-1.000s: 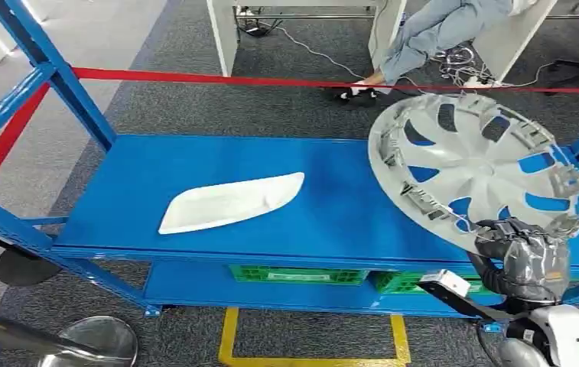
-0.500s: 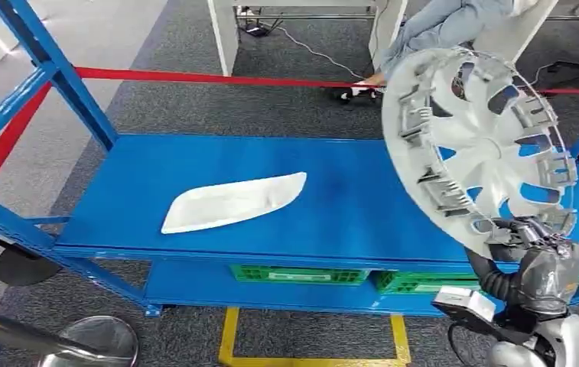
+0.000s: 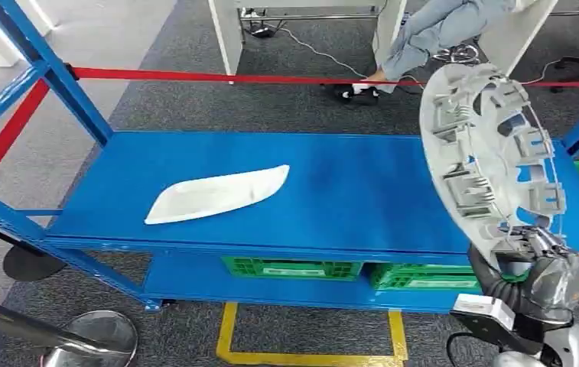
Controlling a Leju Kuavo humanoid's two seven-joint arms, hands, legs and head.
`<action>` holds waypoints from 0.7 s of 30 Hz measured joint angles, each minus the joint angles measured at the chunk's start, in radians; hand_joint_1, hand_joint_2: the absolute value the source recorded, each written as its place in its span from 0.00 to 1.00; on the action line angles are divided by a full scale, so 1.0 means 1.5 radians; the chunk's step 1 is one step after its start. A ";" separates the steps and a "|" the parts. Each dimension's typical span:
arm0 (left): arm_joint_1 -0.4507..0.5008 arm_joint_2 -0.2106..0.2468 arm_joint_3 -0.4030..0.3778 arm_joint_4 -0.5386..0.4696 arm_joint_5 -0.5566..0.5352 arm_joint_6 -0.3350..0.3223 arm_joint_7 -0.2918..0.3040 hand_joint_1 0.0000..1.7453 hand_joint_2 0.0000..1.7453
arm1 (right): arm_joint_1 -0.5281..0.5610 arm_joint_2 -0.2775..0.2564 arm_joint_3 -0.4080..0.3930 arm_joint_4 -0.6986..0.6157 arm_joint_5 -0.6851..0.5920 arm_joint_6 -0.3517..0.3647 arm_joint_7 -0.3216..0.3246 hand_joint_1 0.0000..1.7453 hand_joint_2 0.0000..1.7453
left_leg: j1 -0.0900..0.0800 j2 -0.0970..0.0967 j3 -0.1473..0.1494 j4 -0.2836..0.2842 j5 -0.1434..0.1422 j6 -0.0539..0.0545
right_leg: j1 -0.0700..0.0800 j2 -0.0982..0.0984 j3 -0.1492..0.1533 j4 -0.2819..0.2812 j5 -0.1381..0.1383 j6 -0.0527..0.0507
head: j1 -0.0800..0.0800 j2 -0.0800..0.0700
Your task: Take the parts from the cabinet and place them on the table.
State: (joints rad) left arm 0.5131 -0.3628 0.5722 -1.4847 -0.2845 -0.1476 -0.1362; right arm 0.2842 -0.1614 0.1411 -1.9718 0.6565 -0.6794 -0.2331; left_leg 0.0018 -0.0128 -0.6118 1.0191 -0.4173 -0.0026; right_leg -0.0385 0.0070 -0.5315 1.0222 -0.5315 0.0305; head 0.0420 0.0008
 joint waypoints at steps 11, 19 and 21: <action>-0.021 0.002 0.002 0.006 -0.021 -0.009 -0.012 0.00 1.00 | 0.022 0.000 -0.002 -0.010 0.010 0.002 0.007 1.00 1.00 | -0.018 0.007 0.112 -0.030 -0.104 0.044 | 0.019 -0.010 -0.058 0.000 0.058 -0.019 | -0.003 0.000; -0.029 -0.001 0.006 0.018 -0.041 -0.016 -0.027 0.00 1.00 | 0.051 -0.001 -0.010 -0.026 0.012 -0.001 -0.001 1.00 1.00 | -0.017 0.014 0.068 -0.051 -0.035 0.044 | 0.015 -0.007 -0.099 0.090 -0.046 0.009 | -0.002 0.000; -0.033 -0.001 0.006 0.024 -0.046 -0.018 -0.030 0.00 1.00 | 0.059 -0.001 -0.012 -0.033 0.015 -0.001 -0.004 1.00 1.00 | -0.017 0.016 0.047 -0.047 -0.019 0.043 | 0.015 -0.007 -0.101 0.170 -0.077 0.014 | -0.002 0.000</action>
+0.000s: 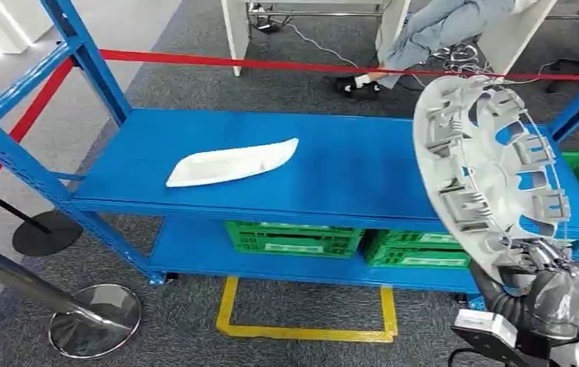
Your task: Take the parts from the cabinet and place them on the table.
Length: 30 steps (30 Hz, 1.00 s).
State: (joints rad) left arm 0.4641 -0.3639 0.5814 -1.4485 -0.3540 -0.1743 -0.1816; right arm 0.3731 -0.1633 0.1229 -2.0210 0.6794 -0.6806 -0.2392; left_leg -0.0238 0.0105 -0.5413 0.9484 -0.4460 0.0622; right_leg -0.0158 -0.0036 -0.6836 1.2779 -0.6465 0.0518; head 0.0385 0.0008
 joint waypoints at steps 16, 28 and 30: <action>-0.028 0.001 0.017 0.027 -0.051 -0.025 -0.021 0.00 1.00 | 0.037 0.000 -0.019 -0.043 0.005 0.001 -0.002 1.00 1.00 | 0.013 -0.005 -0.092 0.244 -0.120 -0.047 | -0.003 -0.007 0.101 -0.194 0.100 -0.034 | -0.006 0.000; -0.045 0.001 0.023 0.038 -0.071 -0.031 -0.030 0.00 1.00 | 0.056 0.001 -0.030 -0.063 0.019 -0.001 0.001 1.00 1.00 | 0.008 -0.011 0.055 -0.011 -0.041 -0.008 | -0.008 0.009 0.000 -0.119 0.068 -0.004 | 0.002 0.000; -0.048 0.001 0.024 0.041 -0.071 -0.031 -0.030 0.00 1.00 | 0.057 0.001 -0.030 -0.063 0.020 -0.001 0.001 1.00 1.00 | 0.005 0.007 0.038 -0.010 -0.026 -0.007 | -0.008 0.008 -0.012 -0.021 0.014 0.002 | 0.001 0.000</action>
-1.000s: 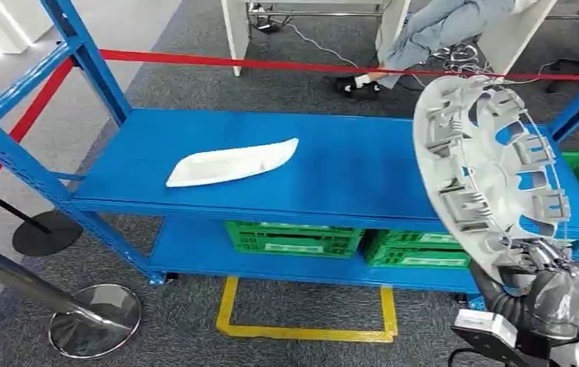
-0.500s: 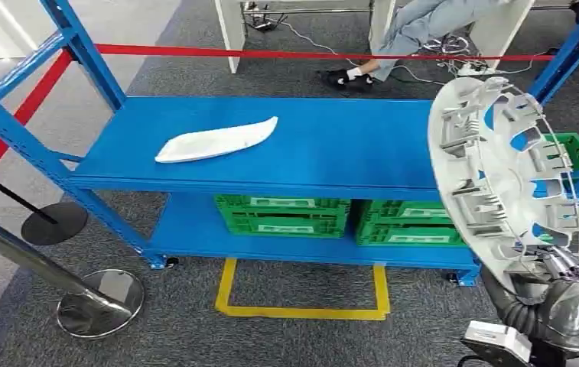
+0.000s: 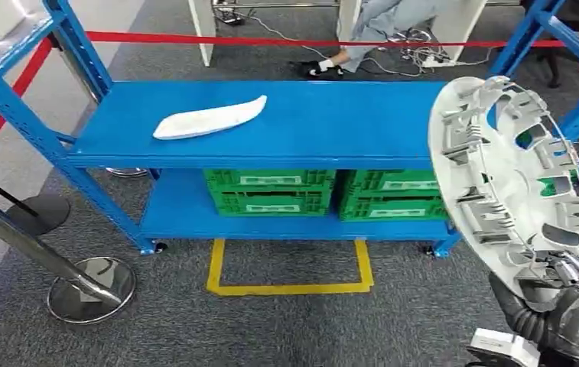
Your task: Take the parts from the cabinet and place them on the table.
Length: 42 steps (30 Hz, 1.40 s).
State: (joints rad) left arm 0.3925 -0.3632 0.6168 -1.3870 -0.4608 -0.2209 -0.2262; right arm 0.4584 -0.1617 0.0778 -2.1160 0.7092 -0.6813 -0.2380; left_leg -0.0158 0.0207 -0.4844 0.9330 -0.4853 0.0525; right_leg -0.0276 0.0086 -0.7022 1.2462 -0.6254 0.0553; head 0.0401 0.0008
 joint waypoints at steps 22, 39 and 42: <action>-0.055 0.003 0.018 0.047 -0.090 -0.025 -0.035 0.00 1.00 | 0.054 0.022 -0.034 -0.061 0.031 -0.002 0.007 1.00 1.00 | 0.003 -0.083 0.016 0.037 -0.029 0.003 | 0.013 0.041 0.085 -0.164 0.103 -0.028 | 0.001 0.000; -0.071 0.003 0.020 0.061 -0.090 -0.026 -0.036 0.00 1.00 | 0.063 0.027 -0.043 -0.076 0.031 -0.004 0.008 1.00 1.00 | 0.005 0.059 -0.070 0.053 0.033 -0.029 | 0.000 -0.045 0.160 -0.174 0.042 0.003 | 0.005 0.000; -0.068 0.003 0.020 0.064 -0.090 -0.027 -0.036 0.00 1.00 | 0.066 0.028 -0.044 -0.078 0.031 -0.004 0.008 1.00 1.00 | 0.015 0.036 -0.078 0.060 0.011 -0.045 | 0.005 -0.031 0.137 -0.176 0.065 -0.027 | 0.003 0.000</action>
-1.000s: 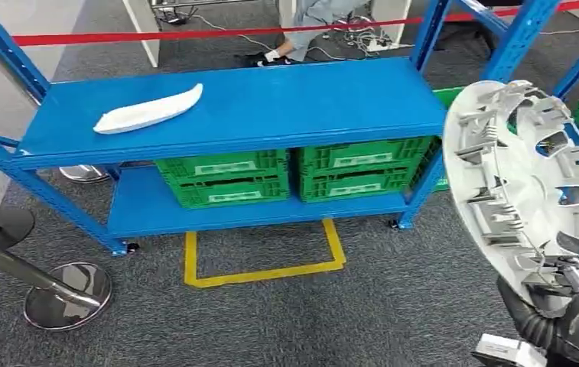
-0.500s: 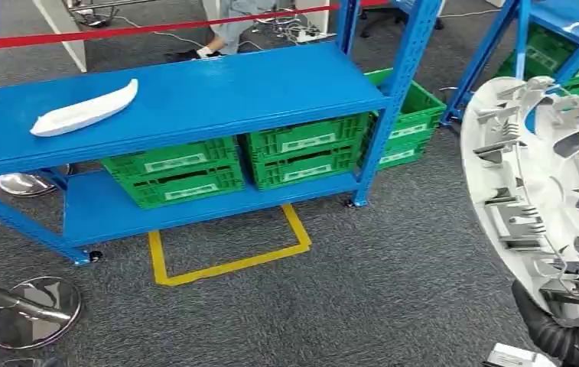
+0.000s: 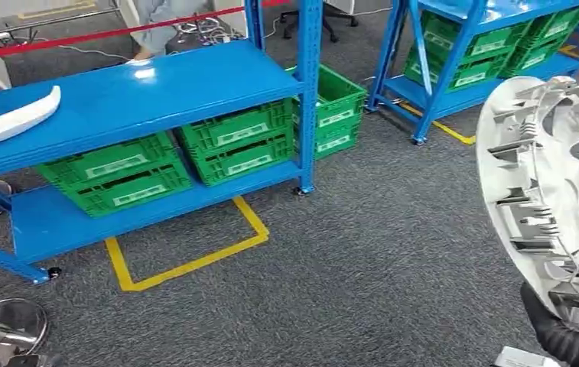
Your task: Take the parts from the cabinet and place them on the table.
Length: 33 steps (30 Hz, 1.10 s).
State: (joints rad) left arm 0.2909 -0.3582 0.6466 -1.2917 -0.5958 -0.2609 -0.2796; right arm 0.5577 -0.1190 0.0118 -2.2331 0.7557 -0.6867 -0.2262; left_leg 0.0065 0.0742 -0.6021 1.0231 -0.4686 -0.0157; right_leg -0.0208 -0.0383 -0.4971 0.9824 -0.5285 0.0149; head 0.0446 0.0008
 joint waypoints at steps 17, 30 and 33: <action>-0.001 0.002 0.001 0.006 0.000 0.000 -0.001 0.00 1.00 | 0.002 0.003 0.000 -0.004 0.001 0.000 -0.001 1.00 1.00 | -0.023 -0.048 0.127 -0.065 -0.041 0.056 | 0.023 0.043 -0.145 0.069 0.024 0.006 | -0.001 0.000; -0.006 0.004 0.003 0.007 0.000 0.000 0.000 0.00 1.00 | 0.004 0.004 0.000 -0.005 0.000 0.000 0.001 1.00 1.00 | 0.007 0.026 0.024 -0.019 0.021 -0.009 | -0.011 0.014 0.017 0.000 -0.014 0.010 | 0.001 0.000; 0.000 0.004 0.003 0.008 0.000 -0.001 0.000 0.00 1.00 | 0.001 0.004 0.000 -0.005 0.000 0.000 0.000 1.00 1.00 | 0.005 -0.037 -0.009 0.090 -0.097 -0.001 | 0.005 0.024 -0.010 0.001 0.006 -0.013 | -0.005 0.000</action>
State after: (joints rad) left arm 0.2904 -0.3517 0.6508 -1.2795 -0.5959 -0.2617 -0.2796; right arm 0.5593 -0.1129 0.0114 -2.2408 0.7561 -0.6867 -0.2262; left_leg 0.0145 0.0188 -0.6154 1.1581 -0.6144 -0.0167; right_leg -0.0137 -0.0025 -0.5123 0.9833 -0.5190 -0.0038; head 0.0370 0.0008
